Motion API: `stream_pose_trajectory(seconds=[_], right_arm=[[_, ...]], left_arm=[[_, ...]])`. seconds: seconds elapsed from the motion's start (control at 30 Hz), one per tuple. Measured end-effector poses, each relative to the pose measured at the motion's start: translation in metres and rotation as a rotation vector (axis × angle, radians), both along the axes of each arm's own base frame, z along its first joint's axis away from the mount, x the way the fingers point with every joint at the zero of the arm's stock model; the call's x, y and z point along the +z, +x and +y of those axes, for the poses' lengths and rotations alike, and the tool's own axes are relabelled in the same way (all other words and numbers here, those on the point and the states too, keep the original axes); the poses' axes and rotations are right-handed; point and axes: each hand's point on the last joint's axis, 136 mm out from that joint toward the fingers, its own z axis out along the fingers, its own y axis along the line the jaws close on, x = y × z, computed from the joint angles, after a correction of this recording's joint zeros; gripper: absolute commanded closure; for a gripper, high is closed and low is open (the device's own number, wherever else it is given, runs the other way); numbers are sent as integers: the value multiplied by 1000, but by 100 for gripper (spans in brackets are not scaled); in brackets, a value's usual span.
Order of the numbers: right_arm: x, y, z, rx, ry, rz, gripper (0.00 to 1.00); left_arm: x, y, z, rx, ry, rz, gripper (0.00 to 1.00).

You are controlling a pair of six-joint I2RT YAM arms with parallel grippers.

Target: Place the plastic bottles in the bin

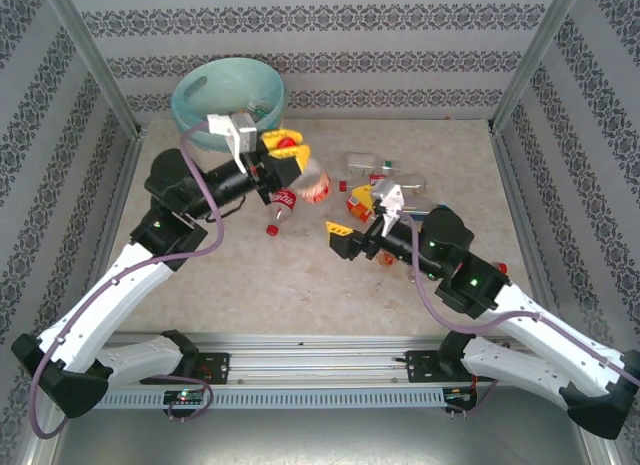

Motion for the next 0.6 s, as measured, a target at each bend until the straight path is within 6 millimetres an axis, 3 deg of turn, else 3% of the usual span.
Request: stream_pose_trajectory(seconds=[0.17, 0.3, 0.43, 0.6], right_arm=[[24, 1, -23, -98, 31, -98, 8], [27, 6, -28, -136, 24, -122, 8], [24, 9, -27, -147, 10, -118, 8], [23, 7, -29, -147, 14, -120, 8]], left_arm=[[57, 23, 40, 259, -2, -128, 100], [75, 64, 79, 531, 22, -157, 100], [72, 115, 108, 731, 88, -126, 100], [37, 189, 160, 944, 187, -20, 100]])
